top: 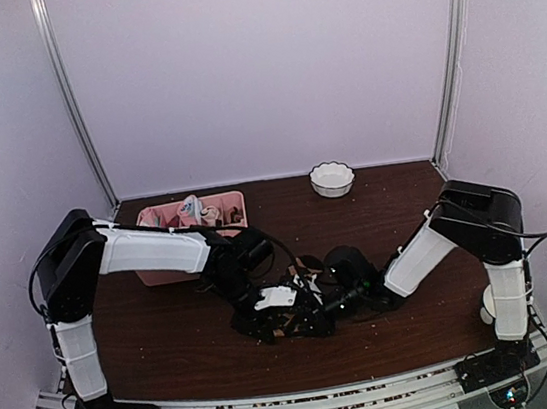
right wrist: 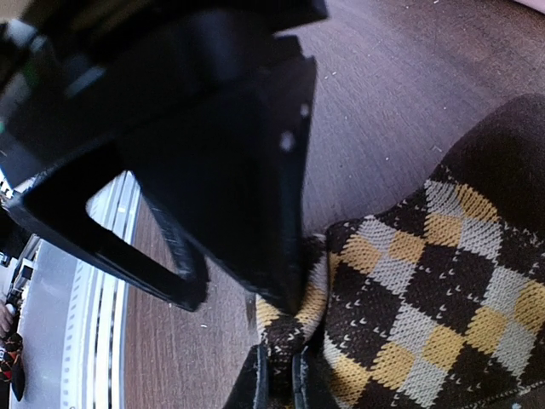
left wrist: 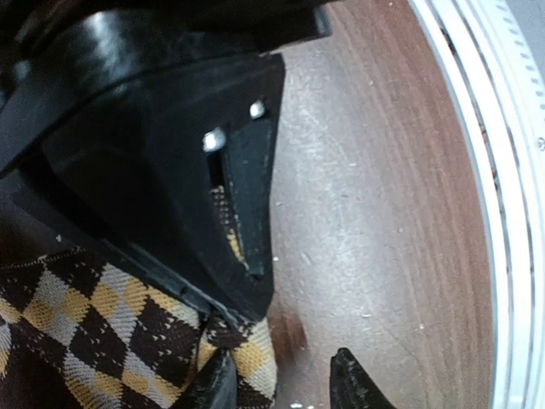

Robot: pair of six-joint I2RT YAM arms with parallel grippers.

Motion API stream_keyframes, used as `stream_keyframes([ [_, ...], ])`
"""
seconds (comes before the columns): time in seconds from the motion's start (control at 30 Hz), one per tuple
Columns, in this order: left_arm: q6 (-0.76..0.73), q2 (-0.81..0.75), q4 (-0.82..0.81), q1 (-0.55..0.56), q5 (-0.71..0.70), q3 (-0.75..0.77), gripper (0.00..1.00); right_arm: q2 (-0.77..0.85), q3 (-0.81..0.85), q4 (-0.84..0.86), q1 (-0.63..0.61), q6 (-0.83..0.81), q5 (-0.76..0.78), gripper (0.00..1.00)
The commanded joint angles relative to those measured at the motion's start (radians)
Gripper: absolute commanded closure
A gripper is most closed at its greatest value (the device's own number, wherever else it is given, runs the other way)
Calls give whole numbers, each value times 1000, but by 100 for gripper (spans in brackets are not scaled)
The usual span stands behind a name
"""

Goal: Roll the socks
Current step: Roll the sock at the center of the board.

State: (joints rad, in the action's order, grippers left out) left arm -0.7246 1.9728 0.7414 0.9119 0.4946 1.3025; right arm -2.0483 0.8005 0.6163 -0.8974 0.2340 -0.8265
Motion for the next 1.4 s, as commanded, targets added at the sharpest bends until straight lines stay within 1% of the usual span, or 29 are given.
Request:
stream_keyframes([
  [0.0,-1,52,-29,7,-50,8,64,-117,-57,-303,6,21,101,100],
  [0.13,15,88,-27,14,-77,29,67,-114,-69,-260,5,55,78,100],
  [0.27,14,124,-13,23,-126,42,71,-106,-81,-227,6,80,70,94],
  [0.33,5,147,18,25,-144,57,77,-103,-83,-220,5,83,65,92],
  [0.43,-5,167,47,25,-169,63,90,-75,-105,-200,7,80,72,82],
  [0.53,-4,189,94,23,-158,78,100,-31,-148,-149,8,74,89,73],
  [0.6,5,211,136,13,-128,100,100,-4,-175,-122,11,74,103,67],
  [0.73,23,254,218,-15,-58,160,100,32,-216,-125,13,54,155,66],
  [0.87,25,293,295,-30,-24,213,100,101,-290,-83,15,60,227,61],
  [0.9,25,302,312,-34,-6,224,100,125,-310,-57,15,71,245,57],
  [0.93,23,313,334,-40,13,241,100,148,-333,-19,15,86,255,49],
  [0.97,21,328,358,-47,36,261,100,175,-361,33,15,103,269,17],
  [1.0,22,342,381,-55,61,283,100,199,-401,96,14,116,288,2],
  [1.03,22,359,402,-64,82,311,100,221,-426,145,15,120,312,0],
  [1.07,23,375,424,-73,100,331,100,241,-443,181,16,121,335,0],
  [1.17,22,417,477,-96,142,372,100,308,-477,232,15,109,424,0],
  [1.23,19,421,494,-103,148,377,100,366,-498,244,17,115,537,0],
  [1.3,23,421,495,-103,135,378,100,397,-530,308,19,168,677,0],
  [1.33,25,421,495,-103,130,381,100,407,-560,405,30,239,694,0],
  [1.37,29,422,494,-104,126,384,100,402,-615,545,46,316,713,0],
])
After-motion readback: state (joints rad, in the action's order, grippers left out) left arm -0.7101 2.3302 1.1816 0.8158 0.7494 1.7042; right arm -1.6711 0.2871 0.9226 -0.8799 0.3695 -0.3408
